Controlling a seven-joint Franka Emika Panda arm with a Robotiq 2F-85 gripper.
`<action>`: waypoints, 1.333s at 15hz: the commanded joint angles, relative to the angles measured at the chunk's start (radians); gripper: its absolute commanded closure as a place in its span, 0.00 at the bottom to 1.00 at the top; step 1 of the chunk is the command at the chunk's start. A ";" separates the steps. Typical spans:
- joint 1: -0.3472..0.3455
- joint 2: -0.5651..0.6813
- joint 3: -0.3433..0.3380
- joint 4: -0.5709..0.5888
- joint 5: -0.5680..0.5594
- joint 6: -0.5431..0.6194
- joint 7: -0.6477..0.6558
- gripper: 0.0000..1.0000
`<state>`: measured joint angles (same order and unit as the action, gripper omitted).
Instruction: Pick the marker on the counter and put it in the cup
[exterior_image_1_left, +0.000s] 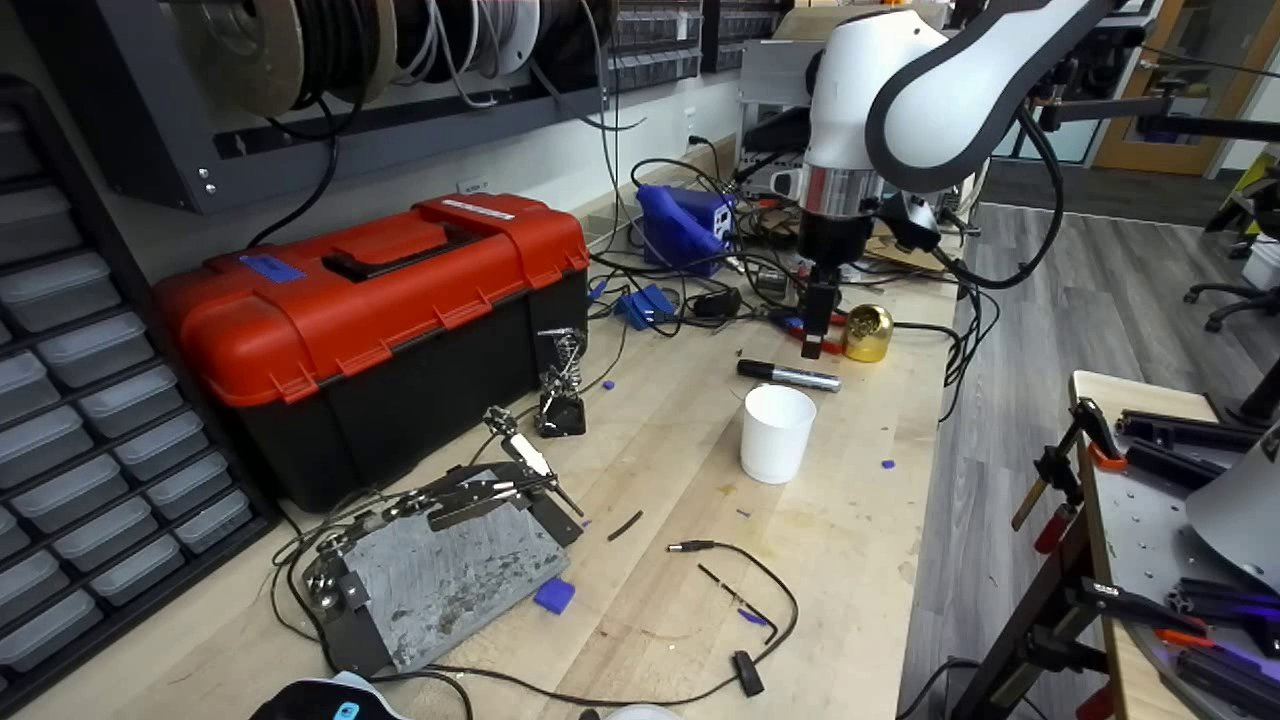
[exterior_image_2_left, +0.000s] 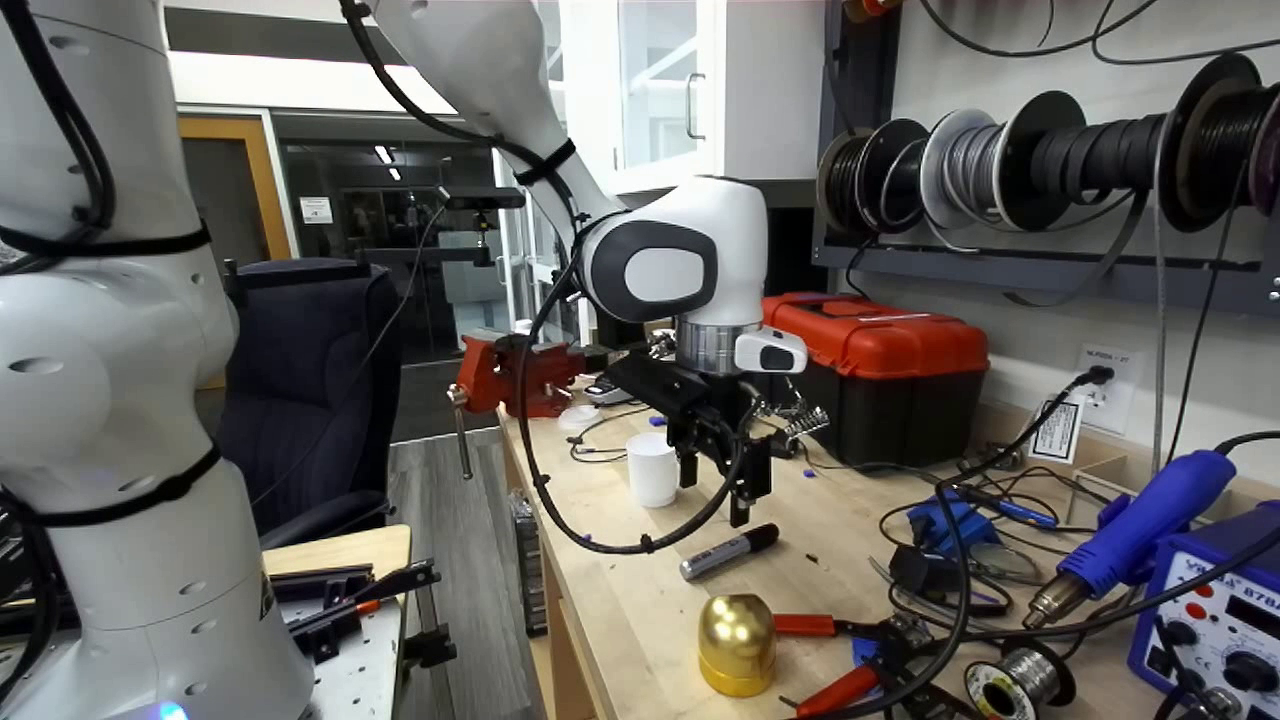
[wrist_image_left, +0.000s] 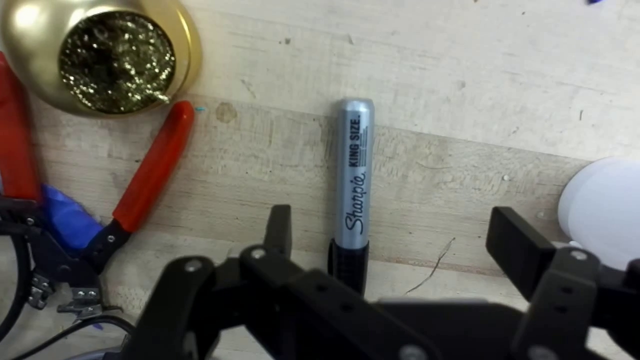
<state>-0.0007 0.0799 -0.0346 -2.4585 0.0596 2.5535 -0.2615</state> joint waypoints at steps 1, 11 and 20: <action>-0.012 0.004 0.014 -0.002 -0.002 -0.004 -0.002 0.00; -0.009 0.048 0.032 -0.025 -0.033 0.044 0.000 0.00; -0.012 0.059 0.045 -0.083 -0.037 0.161 -0.012 0.00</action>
<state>-0.0005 0.1443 -0.0020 -2.5035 0.0273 2.6560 -0.2615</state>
